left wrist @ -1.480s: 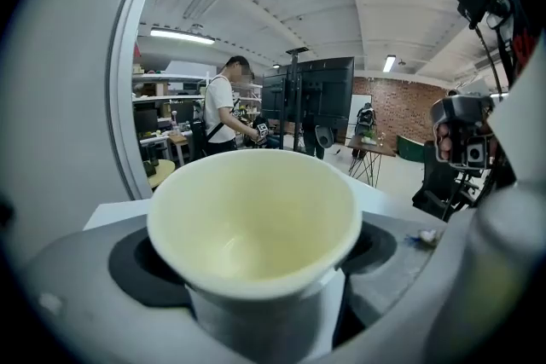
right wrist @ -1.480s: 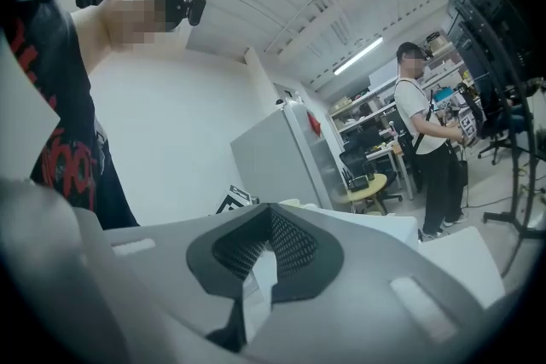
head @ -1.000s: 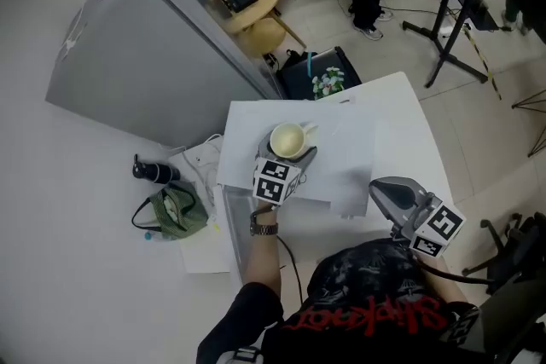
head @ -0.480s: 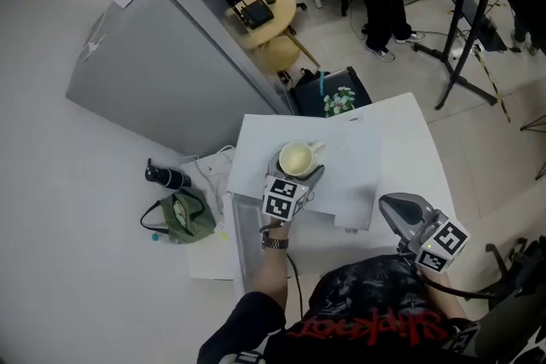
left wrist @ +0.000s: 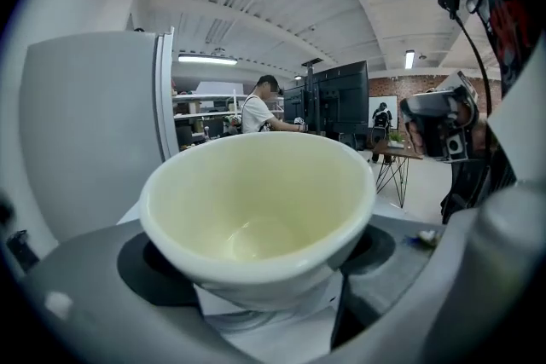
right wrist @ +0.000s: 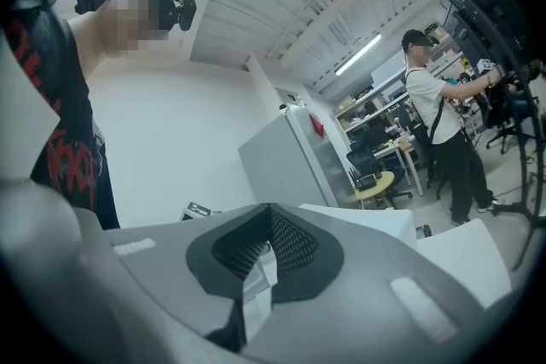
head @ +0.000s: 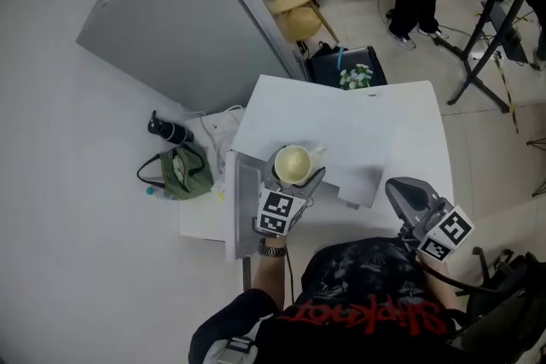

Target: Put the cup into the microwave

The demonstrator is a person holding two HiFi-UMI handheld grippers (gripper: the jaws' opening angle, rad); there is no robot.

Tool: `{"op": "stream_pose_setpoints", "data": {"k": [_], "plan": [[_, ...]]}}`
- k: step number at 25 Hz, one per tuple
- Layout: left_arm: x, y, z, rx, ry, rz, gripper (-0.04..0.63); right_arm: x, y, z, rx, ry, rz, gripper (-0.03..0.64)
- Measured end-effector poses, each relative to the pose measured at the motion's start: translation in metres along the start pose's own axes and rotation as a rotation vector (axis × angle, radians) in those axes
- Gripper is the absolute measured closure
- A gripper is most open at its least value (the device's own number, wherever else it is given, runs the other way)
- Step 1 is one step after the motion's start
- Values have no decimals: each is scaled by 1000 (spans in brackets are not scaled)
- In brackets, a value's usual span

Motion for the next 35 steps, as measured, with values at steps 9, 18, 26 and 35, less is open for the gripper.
{"op": "stream_pose_setpoints", "data": {"k": [9, 18, 26, 35], "plan": [[-66, -10, -71, -138, 60, 76, 137, 47, 22, -24, 24, 89, 132, 617], [-49, 1, -186, -287, 197, 120, 137, 77, 48, -35, 39, 164, 191, 617], [20, 50, -209, -307, 203, 89, 137, 79, 39, -39, 21, 201, 120, 617], [110, 72, -209, -166, 295, -19, 137, 58, 28, -38, 17, 206, -41, 617]]}}
Point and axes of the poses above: the fingertips, and each gripper's own axes: x forward along the fingers, y to its left, z out of its top, the point moved 2 cm from there along -x, backward along the fingers, and after that the axes turned 5 degrees about -x, right-handed, at the moved point
